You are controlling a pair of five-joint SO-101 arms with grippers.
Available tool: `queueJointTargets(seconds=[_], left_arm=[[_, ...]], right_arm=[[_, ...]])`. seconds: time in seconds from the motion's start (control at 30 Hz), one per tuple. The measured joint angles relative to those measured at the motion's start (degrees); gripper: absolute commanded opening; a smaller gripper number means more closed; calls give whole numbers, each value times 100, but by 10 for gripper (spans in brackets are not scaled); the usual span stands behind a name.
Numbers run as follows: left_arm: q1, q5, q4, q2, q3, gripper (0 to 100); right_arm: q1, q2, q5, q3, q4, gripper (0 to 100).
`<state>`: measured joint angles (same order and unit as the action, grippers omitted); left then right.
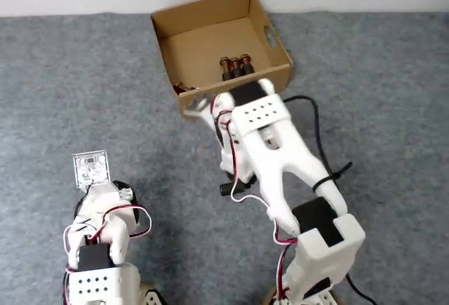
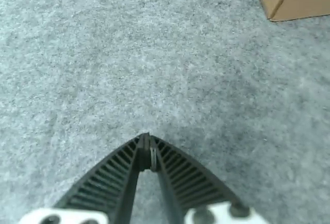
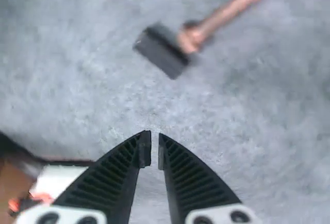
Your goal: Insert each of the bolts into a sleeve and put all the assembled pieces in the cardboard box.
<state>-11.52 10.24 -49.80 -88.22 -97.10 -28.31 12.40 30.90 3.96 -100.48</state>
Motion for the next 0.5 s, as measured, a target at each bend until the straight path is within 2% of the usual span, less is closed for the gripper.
queueJointTargets(seconds=[0.13, 0.5], left_arm=[[0, 0, 0, 0, 0, 5], [0, 0, 0, 0, 0, 5]], right_arm=[[-316, 35, 457, -26, 0, 210], [-747, 853, 747, -26, 475, 210]])
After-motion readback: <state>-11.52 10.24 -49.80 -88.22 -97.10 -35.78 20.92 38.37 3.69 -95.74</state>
